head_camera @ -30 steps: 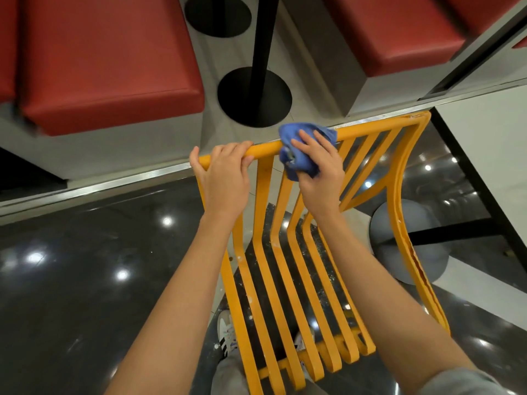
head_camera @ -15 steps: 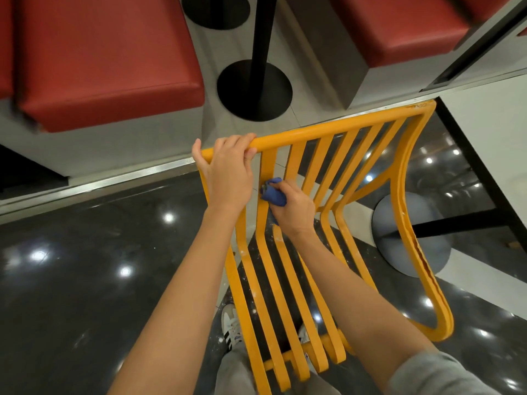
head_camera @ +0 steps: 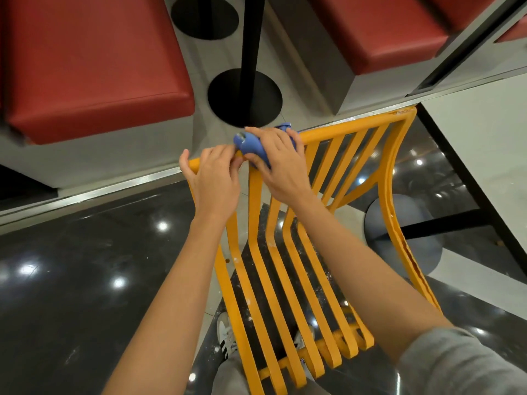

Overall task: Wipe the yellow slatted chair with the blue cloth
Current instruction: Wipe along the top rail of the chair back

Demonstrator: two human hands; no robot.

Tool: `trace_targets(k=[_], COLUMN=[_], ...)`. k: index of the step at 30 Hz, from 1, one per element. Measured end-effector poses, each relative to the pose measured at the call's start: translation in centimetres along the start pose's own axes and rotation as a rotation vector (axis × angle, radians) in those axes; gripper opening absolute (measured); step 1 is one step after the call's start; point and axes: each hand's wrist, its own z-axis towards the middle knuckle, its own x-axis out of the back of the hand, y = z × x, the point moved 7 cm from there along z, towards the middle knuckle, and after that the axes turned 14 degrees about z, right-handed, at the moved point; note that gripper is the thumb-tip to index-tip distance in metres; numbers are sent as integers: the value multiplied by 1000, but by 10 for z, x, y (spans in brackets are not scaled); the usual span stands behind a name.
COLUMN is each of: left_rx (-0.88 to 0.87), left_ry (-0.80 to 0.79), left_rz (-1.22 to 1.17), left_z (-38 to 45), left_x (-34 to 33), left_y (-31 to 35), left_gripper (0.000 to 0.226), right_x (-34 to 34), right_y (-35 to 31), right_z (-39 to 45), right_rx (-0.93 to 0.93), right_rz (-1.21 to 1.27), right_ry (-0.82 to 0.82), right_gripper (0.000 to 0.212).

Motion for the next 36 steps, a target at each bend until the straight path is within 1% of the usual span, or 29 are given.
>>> trace_targets(k=[2,4,8,11,13,16,18,20,23,25,29,31,33,34,36], left_rx=[-8,-7,3,14,16,18,15,8,-9,-11,51,109,123,110,47], left_ry=[-11,-12,-3,6,8,4,1,1,-12,-21,-76,-138,-180,-200,-226], left_rz=[-12,-19,-10,-5,-4,-7,2,7,-4,5,40,74,72,53,19], left_z=[0,0,1,1,1,2,1,0,0,0,4,9,17,20,27], left_x=[-1,-2,-3,-3,-4,-4,-4,-3,-1,0,0,1,1,0,-7], left_y=[-1,-1,-1,0,2,2,1,1,-2,-3,0,6,20,29,53], left_gripper=[24,26,25,24,24,24,23,23,24,25,22,21,25,28,31], right_x=[19,44,84,84,66,18,-4,-11,2,18,66,88,99,96,88], right_y=[21,51,110,113,92,37,9,0,11,33,97,125,139,137,126], right_z=[0,-2,-6,-3,-3,-4,-1,0,1,2,-5,-10,-14,-15,-15], right_rx=[-17,-94,-268,-370,-362,-233,-174,-94,11,-19,-185,-295,-407,-412,-266], right_rz=[21,36,26,55,60,68,95,80,41,43,31,13,12,23,48], right_ry=[0,51,151,225,205,88,90,107,46,44,165,267,395,408,312], right_gripper=[33,30,35,35,34,40,42,35,31,30,34,35,37,36,35])
